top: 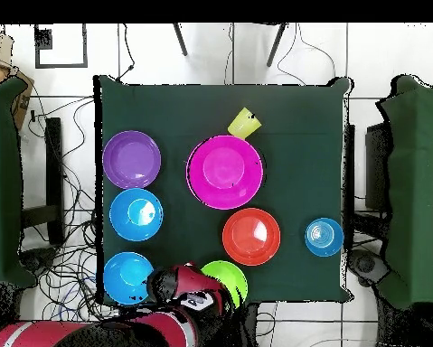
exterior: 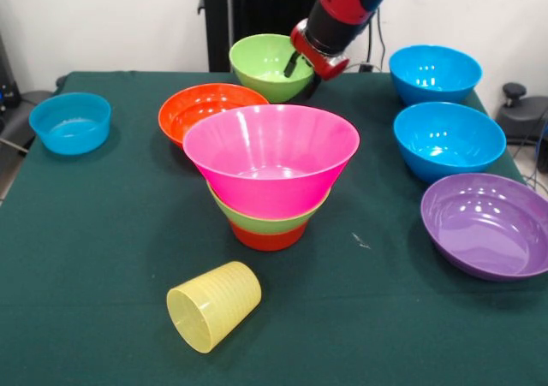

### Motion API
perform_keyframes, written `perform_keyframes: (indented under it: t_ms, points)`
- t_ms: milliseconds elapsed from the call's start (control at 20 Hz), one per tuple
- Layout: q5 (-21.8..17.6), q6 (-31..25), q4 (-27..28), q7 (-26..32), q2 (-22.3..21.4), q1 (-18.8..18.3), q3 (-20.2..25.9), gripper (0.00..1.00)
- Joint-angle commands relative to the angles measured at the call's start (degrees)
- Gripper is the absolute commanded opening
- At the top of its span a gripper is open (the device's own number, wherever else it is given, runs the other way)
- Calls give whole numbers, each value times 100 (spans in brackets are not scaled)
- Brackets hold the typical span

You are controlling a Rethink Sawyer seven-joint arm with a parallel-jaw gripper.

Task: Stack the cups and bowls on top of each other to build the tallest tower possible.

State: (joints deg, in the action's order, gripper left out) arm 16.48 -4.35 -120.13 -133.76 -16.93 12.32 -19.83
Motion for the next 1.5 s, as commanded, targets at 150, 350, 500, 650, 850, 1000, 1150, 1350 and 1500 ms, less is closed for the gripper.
perform_keyframes:
  t_ms: [150,350,500,650,850,1000,1150,1350,1500]
  points:
    - [94,561,240,-949,274,-135,851,100]
    - [100,486,297,-877,298,-64,800,100]
    - [9,343,395,-696,329,14,735,100]
    - [-153,246,355,-516,252,-200,938,0]
    - [-281,221,372,-381,204,-271,965,0]
    - [-346,241,378,-368,189,-332,999,0]
    - [-428,274,389,-354,196,-387,1036,0]
    - [-555,291,386,-336,171,-447,1100,0]
    - [-640,-50,474,-174,135,-404,1024,0]
